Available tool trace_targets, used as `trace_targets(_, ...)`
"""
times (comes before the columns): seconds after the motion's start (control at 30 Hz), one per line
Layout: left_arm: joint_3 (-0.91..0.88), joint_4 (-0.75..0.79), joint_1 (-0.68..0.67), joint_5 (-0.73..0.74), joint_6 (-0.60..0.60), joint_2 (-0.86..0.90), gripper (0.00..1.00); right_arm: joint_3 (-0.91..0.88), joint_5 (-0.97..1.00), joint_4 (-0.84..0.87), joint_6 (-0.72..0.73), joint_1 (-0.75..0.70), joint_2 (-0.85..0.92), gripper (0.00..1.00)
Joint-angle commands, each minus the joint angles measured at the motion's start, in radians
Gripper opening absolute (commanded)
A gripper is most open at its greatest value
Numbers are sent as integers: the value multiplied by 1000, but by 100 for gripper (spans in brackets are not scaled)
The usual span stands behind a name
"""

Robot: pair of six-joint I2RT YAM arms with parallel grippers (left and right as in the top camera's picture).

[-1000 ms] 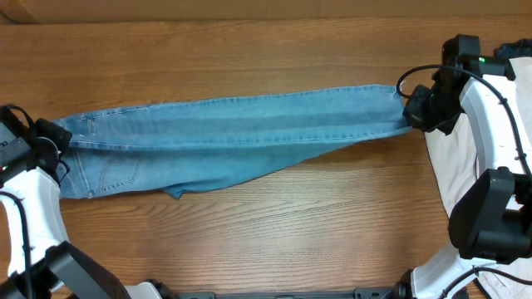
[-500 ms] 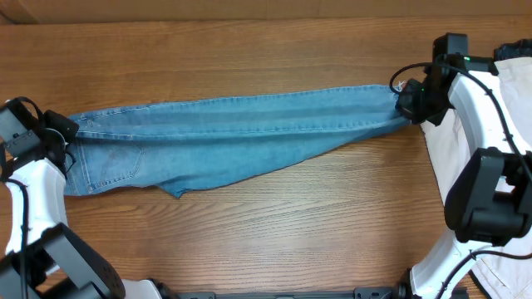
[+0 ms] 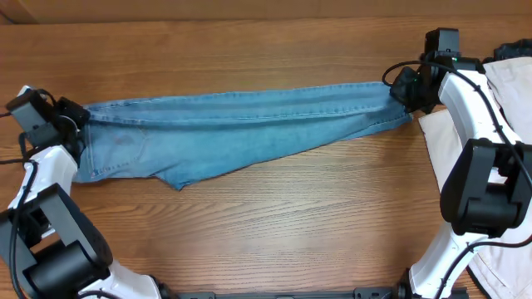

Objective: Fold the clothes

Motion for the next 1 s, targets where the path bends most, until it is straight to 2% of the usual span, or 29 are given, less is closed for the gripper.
trace_targets(0.0,34,43,4,-31,8,26,93,33,45,49,7,-16,29,28)
trace_targets(0.03,35,57,6,-7,9,23,100,33,38,63,7,-17,29,28)
trace_targets(0.17,66,21,16,94,8,15,100,33,39,72,7,-17,29,28)
trace_targets(0.33,125,-221,0,181,71,-21,100,33,43,31,0,-27,29,32)
trace_targets(0.43,125,-420,-27,176,102,-41,100,33,42,-2,0,-38,29,47)
trace_targets(0.47,124,-497,-37,175,117,-41,100,33,42,-2,0,-39,29,49)
trace_targets(0.53,124,-619,-61,141,135,-40,100,33,26,-3,-23,-39,25,45)
trace_targets(0.63,124,-697,-90,101,173,-40,100,32,-28,-37,-98,-39,26,42)
trace_targets(0.67,124,-713,-98,82,180,-40,100,31,-29,-43,-99,-39,28,39)
trace_targets(0.73,124,-744,-118,36,186,-39,100,24,-30,-40,-99,-39,33,26)
trace_targets(0.8,124,-762,-135,5,186,-37,100,20,-30,-31,-99,-38,46,20)
trace_targets(0.97,122,-780,-171,-16,186,-37,100,18,-45,-3,-99,-39,85,20)
